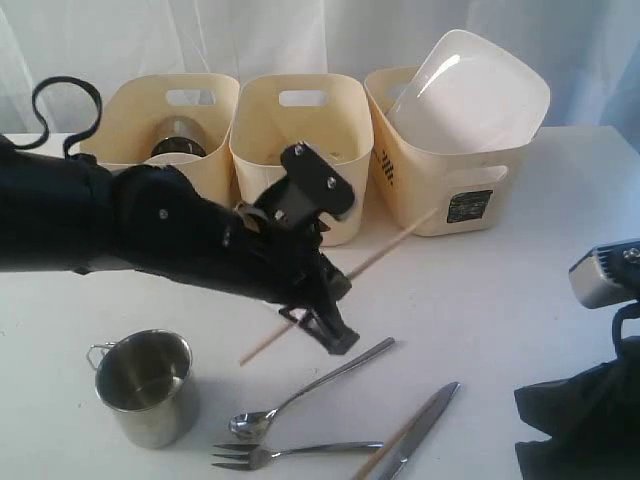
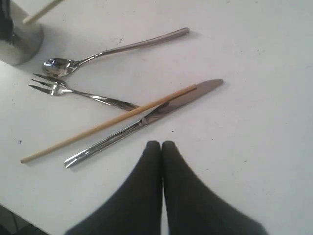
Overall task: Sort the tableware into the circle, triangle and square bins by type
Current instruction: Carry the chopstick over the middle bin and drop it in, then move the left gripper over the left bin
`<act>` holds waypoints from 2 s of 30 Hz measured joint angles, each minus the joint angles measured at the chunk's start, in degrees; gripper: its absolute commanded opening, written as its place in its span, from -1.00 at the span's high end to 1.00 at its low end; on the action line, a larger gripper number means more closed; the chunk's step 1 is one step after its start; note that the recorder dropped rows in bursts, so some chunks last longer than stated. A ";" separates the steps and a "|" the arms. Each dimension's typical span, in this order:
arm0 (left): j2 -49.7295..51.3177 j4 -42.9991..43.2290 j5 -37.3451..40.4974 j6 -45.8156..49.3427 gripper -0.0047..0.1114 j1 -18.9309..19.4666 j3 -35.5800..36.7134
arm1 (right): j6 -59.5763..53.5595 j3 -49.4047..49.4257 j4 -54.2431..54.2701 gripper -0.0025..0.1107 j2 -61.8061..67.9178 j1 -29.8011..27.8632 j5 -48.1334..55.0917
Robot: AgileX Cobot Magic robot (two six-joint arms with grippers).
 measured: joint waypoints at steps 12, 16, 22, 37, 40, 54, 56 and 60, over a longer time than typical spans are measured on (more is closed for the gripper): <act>-1.53 1.30 -18.92 0.22 0.92 8.94 -0.17 | 0.64 0.00 0.00 0.96 0.00 0.00 0.13; -1.53 4.34 -22.91 0.22 0.92 10.50 -2.28 | 0.77 0.00 0.00 0.96 0.00 0.00 0.13; 1.98 6.45 -32.68 -0.04 0.92 11.09 -7.11 | 0.77 0.00 0.00 0.96 0.00 0.00 0.13; 16.85 21.05 -39.64 -22.33 0.92 18.68 -20.25 | 0.85 0.00 -0.09 0.96 0.00 0.00 0.03; 16.97 22.07 -40.96 -25.42 0.92 19.63 -22.77 | 0.85 0.00 -0.09 0.96 0.00 0.00 0.03; 22.08 26.50 -40.83 -37.57 0.92 19.74 -27.64 | 0.85 0.00 -0.49 0.96 0.00 0.00 0.03; 23.55 27.53 -39.82 -38.55 0.83 19.74 -27.64 | 0.85 0.00 -0.49 0.96 0.00 0.00 0.03; 23.87 33.15 -36.99 -41.51 0.35 19.74 -27.64 | 0.85 0.00 -0.49 0.96 0.00 0.00 0.03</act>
